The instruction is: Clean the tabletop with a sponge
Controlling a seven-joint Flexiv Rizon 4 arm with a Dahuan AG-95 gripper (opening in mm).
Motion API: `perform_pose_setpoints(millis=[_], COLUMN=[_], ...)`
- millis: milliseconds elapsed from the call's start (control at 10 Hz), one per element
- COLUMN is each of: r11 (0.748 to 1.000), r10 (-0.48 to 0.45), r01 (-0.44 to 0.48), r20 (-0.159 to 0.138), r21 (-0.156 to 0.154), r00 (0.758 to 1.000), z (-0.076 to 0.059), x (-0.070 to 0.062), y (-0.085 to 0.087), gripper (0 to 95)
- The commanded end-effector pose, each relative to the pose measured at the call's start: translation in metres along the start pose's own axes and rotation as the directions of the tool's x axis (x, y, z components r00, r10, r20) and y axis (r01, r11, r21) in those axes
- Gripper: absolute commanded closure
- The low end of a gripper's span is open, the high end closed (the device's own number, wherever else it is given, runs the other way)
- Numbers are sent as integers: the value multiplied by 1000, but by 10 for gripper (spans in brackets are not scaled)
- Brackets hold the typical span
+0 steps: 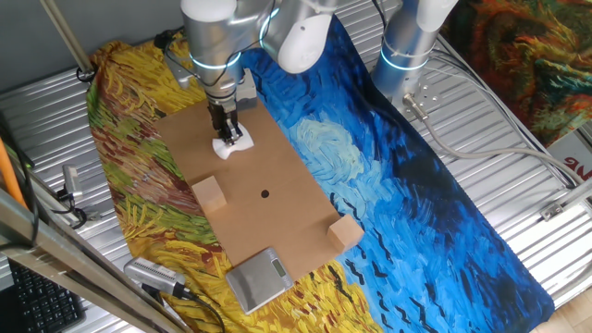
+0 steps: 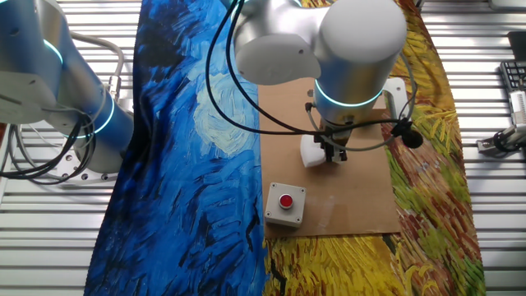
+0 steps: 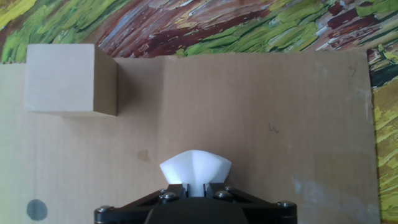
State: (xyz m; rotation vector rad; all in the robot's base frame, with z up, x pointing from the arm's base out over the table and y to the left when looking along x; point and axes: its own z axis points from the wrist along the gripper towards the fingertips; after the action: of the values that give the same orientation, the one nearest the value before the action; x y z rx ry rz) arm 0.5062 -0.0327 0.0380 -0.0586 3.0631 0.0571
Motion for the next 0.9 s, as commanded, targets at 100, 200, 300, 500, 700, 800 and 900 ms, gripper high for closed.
perform_pose_setpoints(millis=[100,200,300,500,700,800,900], r11=[1000,1000,1000,1000,1000,1000,1000], r10=[2,3,4,8,13,13,14], r01=[-2,-3,-4,-8,-13,-13,-14], r20=[-1,-1,0,0,1,1,0], r21=[-3,-4,-3,-5,1,1,2], r00=[1000,1000,1000,1000,1000,1000,1000], z=[-1,0,0,2,4,5,5], x=[0,0,0,-1,-2,-2,-2], y=[1,2,3,6,11,12,13], gripper=[950,950,950,950,950,950,950])
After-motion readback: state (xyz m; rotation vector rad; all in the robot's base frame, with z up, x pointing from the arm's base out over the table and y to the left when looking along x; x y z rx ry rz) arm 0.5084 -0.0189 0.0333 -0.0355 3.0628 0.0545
